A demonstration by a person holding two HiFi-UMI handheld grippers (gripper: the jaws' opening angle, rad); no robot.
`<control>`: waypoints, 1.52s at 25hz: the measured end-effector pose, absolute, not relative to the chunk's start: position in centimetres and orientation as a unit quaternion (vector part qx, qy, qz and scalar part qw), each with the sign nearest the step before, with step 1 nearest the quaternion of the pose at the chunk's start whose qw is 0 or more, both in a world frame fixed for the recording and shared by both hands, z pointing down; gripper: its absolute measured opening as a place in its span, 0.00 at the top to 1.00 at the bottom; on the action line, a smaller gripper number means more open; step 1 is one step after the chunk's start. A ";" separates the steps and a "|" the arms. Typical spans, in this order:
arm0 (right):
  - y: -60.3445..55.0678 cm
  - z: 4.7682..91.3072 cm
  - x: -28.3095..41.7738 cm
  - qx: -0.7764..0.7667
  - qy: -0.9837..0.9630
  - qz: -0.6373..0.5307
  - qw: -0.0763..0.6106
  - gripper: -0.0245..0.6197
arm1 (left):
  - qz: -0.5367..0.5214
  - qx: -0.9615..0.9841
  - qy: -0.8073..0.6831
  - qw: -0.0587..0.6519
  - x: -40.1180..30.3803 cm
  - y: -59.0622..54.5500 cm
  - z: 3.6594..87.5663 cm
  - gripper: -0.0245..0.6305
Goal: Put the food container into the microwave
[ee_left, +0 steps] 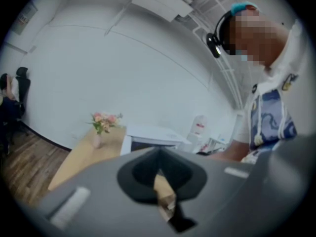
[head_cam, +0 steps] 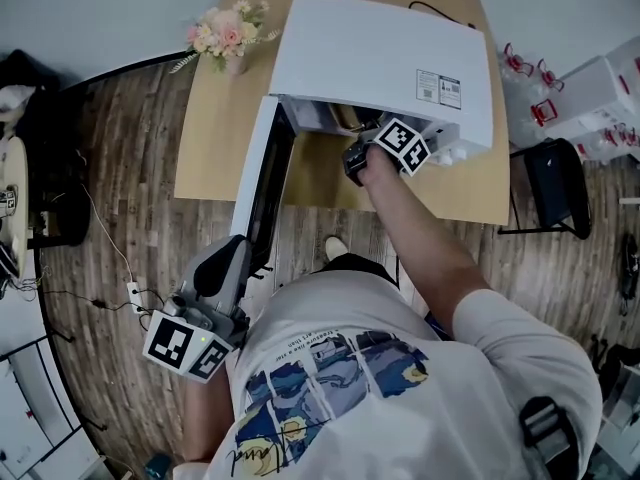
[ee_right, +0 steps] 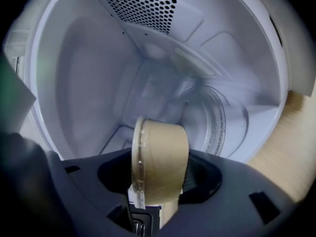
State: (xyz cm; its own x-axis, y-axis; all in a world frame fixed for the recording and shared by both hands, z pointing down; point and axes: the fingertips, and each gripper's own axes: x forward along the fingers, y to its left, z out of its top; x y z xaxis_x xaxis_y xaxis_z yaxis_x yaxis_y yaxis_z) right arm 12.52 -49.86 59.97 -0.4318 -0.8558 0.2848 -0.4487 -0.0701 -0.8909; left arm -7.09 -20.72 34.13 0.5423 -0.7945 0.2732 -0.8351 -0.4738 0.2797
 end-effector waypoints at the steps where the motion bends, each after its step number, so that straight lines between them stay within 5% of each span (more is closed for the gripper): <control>1: -49.9 60.1 12.6 -0.500 0.658 -0.532 0.183 0.63 | 0.053 0.857 -0.475 0.192 -7.1 -20.8 34.1 0.95; 28: -49.0 60.1 14.0 -0.554 0.745 -0.356 -0.105 0.46 | 0.066 0.877 -0.436 0.191 -7.5 -20.4 34.6 0.95; 33: -48.8 60.6 14.5 -0.562 0.728 -0.378 -0.102 0.45 | 0.065 0.877 -0.436 0.191 -7.7 -20.1 34.6 0.95; 38: -48.7 60.7 14.9 -0.556 0.698 -0.451 -0.026 0.45 | 0.064 0.876 -0.438 0.192 -7.9 -19.8 34.7 0.95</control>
State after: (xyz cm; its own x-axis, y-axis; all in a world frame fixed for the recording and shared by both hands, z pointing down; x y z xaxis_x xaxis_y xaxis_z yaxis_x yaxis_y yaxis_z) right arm 14.86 -48.67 60.66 -0.3804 -0.7524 0.5377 -0.7999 -0.0242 -0.5996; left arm -7.87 -19.81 34.65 0.6085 -0.7424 0.2804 -0.7916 -0.5430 0.2802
